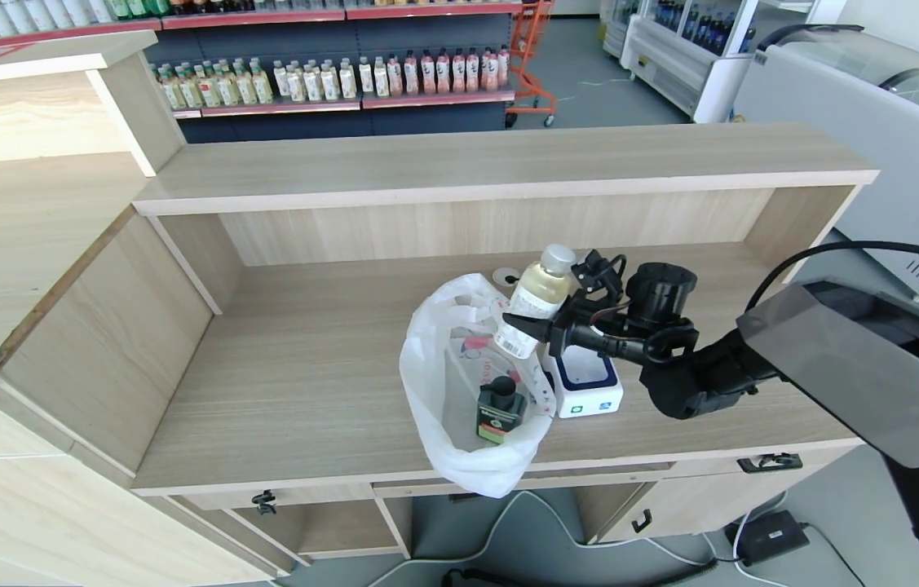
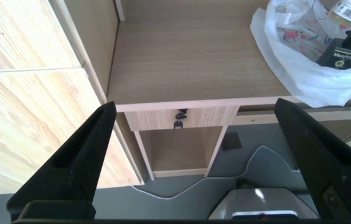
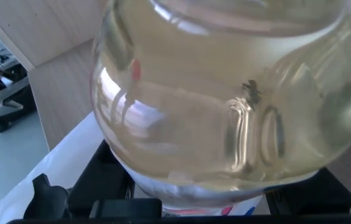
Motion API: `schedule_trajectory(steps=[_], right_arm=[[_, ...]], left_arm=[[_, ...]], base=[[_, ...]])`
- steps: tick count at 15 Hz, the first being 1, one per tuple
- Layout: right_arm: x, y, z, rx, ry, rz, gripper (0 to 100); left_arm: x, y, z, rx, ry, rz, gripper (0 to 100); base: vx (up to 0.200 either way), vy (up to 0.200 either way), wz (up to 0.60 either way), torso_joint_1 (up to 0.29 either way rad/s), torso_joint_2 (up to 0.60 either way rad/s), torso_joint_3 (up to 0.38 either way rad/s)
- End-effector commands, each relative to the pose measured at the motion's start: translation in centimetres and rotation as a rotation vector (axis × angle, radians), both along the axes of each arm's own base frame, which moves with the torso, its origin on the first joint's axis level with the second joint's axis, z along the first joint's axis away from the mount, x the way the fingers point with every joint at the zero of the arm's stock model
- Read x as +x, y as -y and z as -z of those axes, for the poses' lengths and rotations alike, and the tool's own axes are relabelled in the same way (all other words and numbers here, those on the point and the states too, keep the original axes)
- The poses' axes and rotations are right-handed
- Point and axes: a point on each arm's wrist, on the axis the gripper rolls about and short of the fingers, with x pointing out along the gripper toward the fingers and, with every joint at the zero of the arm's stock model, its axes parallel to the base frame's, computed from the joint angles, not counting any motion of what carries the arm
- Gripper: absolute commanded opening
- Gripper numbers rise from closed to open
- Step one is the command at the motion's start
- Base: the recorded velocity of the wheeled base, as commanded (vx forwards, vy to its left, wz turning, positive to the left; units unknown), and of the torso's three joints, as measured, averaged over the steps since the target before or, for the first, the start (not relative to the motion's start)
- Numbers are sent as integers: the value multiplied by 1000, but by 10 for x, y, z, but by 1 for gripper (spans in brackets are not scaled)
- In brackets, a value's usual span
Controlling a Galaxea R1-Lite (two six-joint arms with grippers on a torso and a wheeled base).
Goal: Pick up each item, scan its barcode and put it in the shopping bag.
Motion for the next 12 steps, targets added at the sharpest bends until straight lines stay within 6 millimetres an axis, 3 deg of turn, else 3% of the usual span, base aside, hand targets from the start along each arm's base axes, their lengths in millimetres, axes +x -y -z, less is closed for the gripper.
schedule_trajectory(steps=[1, 12], right_arm=[[2, -8, 13, -9, -24, -16, 0], [9, -17, 42, -28, -53, -30, 0]], left_arm=[[0, 0, 0, 0, 0, 1, 100], [0, 0, 0, 0, 0, 1, 100]], base=[[0, 0, 0, 0, 0, 0], [0, 0, 0, 0, 0, 0]])
